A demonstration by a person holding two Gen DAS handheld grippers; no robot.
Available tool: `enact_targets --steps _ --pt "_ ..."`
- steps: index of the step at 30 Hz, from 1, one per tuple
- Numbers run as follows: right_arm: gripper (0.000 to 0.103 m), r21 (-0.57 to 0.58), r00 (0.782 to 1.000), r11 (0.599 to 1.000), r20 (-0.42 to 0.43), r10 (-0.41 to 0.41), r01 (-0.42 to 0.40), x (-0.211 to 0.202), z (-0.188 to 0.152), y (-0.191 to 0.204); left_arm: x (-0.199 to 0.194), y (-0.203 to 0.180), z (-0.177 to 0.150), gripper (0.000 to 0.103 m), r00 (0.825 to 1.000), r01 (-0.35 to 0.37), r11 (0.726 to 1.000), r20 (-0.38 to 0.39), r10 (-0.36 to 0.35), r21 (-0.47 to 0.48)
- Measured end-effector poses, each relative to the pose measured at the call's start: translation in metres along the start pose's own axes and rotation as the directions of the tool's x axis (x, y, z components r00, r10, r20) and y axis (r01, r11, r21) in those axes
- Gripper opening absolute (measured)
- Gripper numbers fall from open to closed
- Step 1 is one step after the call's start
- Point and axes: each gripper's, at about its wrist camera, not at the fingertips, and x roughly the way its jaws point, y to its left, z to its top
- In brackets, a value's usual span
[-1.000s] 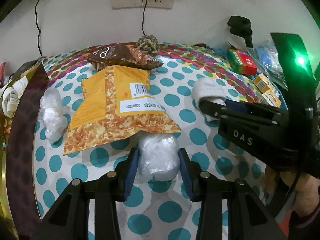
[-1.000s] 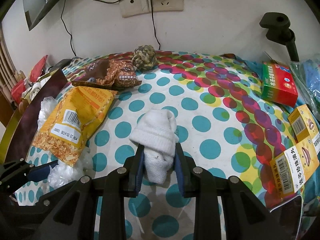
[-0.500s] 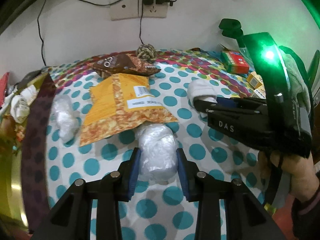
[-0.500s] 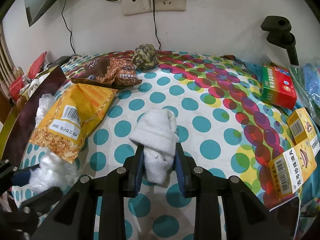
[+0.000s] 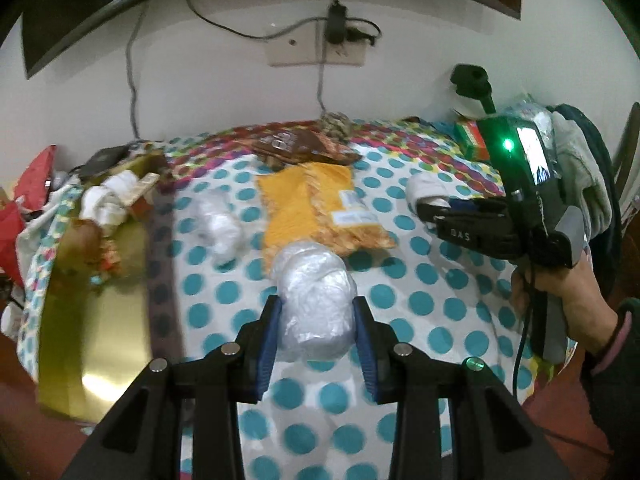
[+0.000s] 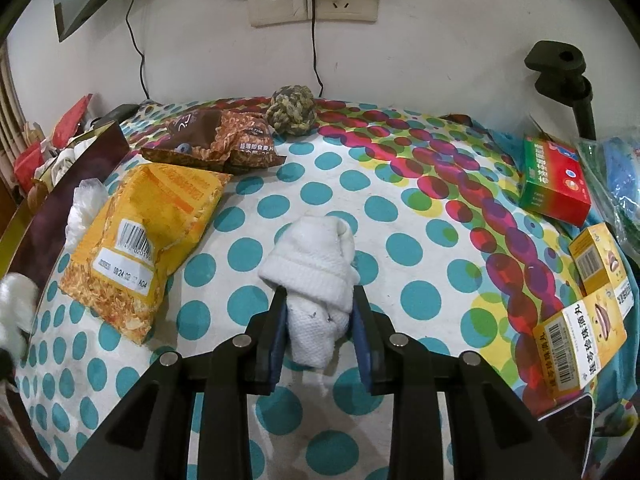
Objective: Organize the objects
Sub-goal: 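Carry the plastic bundle into the gold tray and open the left tool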
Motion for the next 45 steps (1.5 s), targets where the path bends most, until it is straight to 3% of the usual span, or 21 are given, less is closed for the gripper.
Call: enact_targets --steps 10,16,20,25,30,41,45 --pt "0.029 -0.004 1.0 1.0 -0.001 -0.003 0.003 0.0 0.0 0.0 -0.044 0.09 0.016 0.036 0.987 -0.144 0.986 0.052 0.149 -0.085" --pt "0.029 -0.003 1.0 1.0 -0.001 0.001 -0.001 0.0 0.0 0.002 -0.039 0.142 0.039 0.036 0.992 -0.122 0.982 0.028 0.127 -0.145" --pt "0.03 -0.003 1.0 1.0 -0.002 0.006 -0.006 0.0 0.001 0.001 -0.013 0.164 0.057 0.036 0.996 -0.09 0.981 -0.026 0.087 -0.172" --pt "0.03 -0.001 1.0 1.0 -0.002 0.011 -0.011 0.0 0.001 0.0 0.02 0.184 0.079 0.036 0.994 -0.086 0.975 -0.09 0.068 -0.206" --pt "0.03 -0.001 1.0 1.0 -0.002 0.011 -0.011 0.0 0.001 0.001 0.047 0.2 0.094 0.036 0.986 -0.128 0.974 -0.129 0.105 -0.186" --pt "0.031 0.004 1.0 1.0 -0.001 0.016 -0.016 0.0 0.0 0.0 0.098 0.202 0.085 0.037 0.975 -0.106 0.979 -0.214 0.068 -0.174" --pt "0.032 0.004 1.0 1.0 -0.001 0.018 -0.018 0.0 0.0 -0.001 0.104 0.199 0.091 0.038 0.97 -0.136 0.982 -0.218 0.106 -0.127"
